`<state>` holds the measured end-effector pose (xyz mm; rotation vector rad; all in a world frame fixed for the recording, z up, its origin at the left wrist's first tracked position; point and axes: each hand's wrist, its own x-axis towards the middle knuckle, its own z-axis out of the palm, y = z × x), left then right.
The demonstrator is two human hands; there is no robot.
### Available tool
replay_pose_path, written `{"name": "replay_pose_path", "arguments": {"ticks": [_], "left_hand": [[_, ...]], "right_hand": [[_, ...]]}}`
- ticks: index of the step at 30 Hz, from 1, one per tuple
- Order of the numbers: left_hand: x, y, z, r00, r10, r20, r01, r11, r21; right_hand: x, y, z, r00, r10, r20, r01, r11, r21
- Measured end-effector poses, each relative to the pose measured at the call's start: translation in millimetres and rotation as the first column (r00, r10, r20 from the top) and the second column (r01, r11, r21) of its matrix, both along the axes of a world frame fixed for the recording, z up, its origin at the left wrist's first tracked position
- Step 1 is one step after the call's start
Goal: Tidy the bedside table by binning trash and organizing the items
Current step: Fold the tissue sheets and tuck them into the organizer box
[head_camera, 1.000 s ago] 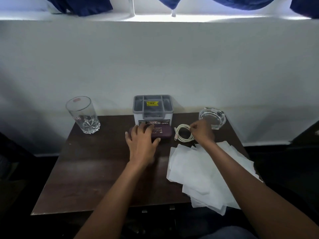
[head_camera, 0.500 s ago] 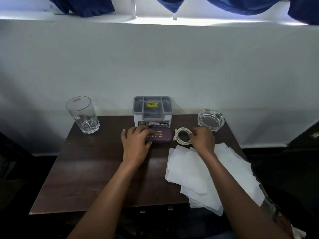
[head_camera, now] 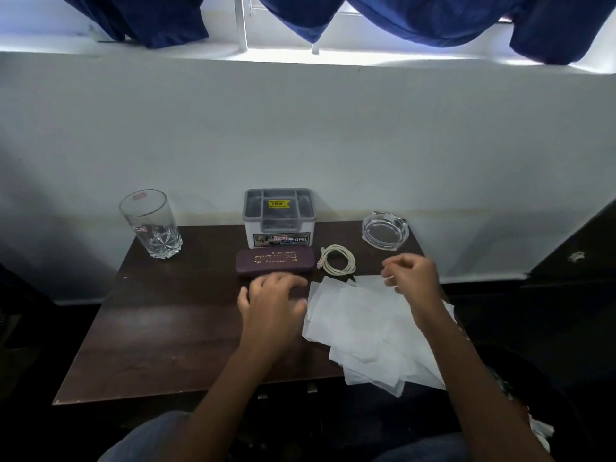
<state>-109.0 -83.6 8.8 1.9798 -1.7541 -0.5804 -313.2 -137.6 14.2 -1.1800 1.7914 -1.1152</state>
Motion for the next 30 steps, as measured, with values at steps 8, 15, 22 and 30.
{"name": "replay_pose_path", "arguments": {"ticks": [8,15,22,30], "left_hand": [[-7.3,-6.6,-4.1,0.965,0.028,-0.260,0.001,0.994,0.109],[-20.9,-35.6,-13.9,0.827,0.191,-0.529,-0.152,0.981,0.118],[-21.7,-38.3,-9.6,0.609,0.303,-0.733,-0.262,0.949,0.175],[-12.1,-39.4,15.7,0.021,0.413,-0.910,0.081,0.907,0.413]], "right_hand": [[33.9,-7.5,-27.6,0.647,0.536,-0.542,-0.443,0.843,0.305],[49.5,-11.4,-39.0,0.571,0.513,-0.641,-0.436,0.851,0.292],[38.3,-21.6,-4.0,0.820,0.567,-0.075,-0.550,0.817,0.173],[46.6,-22.8,12.6,0.788,0.346,0.510,-0.424,0.905,0.041]]}}
